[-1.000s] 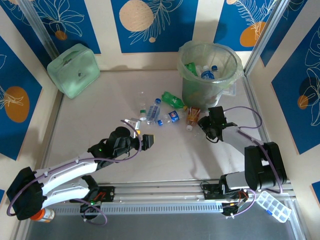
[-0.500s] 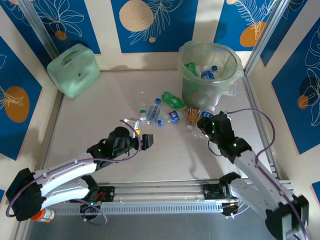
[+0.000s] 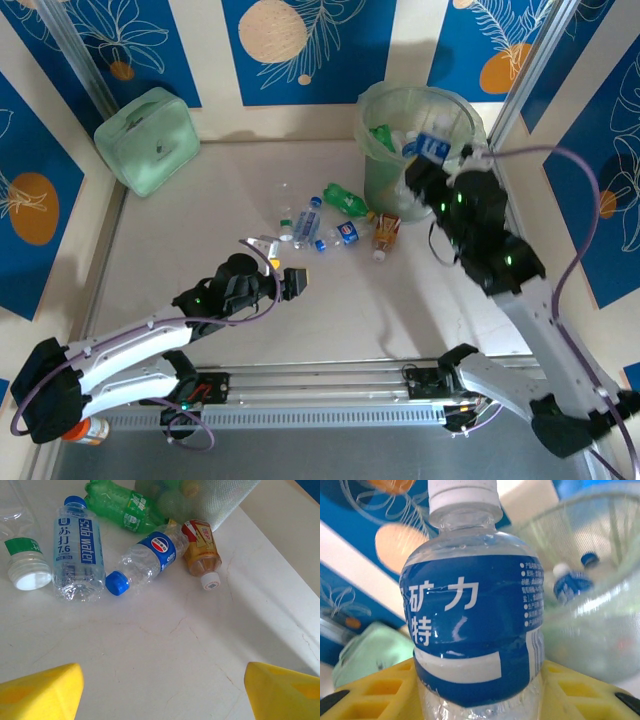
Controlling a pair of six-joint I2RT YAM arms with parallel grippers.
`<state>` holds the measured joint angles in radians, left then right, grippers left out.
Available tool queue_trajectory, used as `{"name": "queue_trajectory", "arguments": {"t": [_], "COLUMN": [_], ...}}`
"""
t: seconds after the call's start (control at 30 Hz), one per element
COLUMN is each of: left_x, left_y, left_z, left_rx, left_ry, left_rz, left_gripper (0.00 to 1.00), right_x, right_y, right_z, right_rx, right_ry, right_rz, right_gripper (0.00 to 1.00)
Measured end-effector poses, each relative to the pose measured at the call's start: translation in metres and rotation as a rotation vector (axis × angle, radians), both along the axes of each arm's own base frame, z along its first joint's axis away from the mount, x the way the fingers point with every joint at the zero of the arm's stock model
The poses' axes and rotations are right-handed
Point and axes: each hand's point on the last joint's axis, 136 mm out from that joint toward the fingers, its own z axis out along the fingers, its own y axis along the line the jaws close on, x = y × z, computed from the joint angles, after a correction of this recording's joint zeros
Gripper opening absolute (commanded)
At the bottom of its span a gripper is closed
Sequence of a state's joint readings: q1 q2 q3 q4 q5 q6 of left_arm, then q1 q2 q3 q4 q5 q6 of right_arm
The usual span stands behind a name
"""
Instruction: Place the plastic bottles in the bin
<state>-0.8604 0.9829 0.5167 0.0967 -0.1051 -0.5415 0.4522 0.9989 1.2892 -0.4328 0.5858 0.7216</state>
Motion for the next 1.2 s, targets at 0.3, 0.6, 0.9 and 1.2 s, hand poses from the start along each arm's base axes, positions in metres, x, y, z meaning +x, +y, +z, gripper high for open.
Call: {"name": "queue_trajectory", "arguments": {"t": [0.3, 0.6, 0.9, 1.2], "left_x": [0.000, -0.002, -0.003, -0.003], "left_y": [0.000, -0.001, -0.002, -0.002], "left_z": [0.003, 0.003, 0.003, 0.003], "left_rx": [-0.006, -0.010, -0.013, -0.013], "left_ry": [-0.005, -0.002, 0.003, 0.003], "left_rz": [0.000, -0.010, -0.016, -0.016], "left_gripper": [0.84, 0.84, 0.84, 0.84], "right_x": [0.139, 0.214, 0.236, 0.244], "right_y": [-0.036, -0.037, -0.037, -0.039], "right_z": [0.003, -0.060, -0.136, -0.142], "right_rx": [0.018, 0.037, 0.024, 0.055], "right_ry": [0.135, 0.349, 0.552, 0.570], "right_rz": [-0.235, -0.337, -0.438, -0.405], "right_gripper": [0.40, 0.38, 0.45, 0.69]}}
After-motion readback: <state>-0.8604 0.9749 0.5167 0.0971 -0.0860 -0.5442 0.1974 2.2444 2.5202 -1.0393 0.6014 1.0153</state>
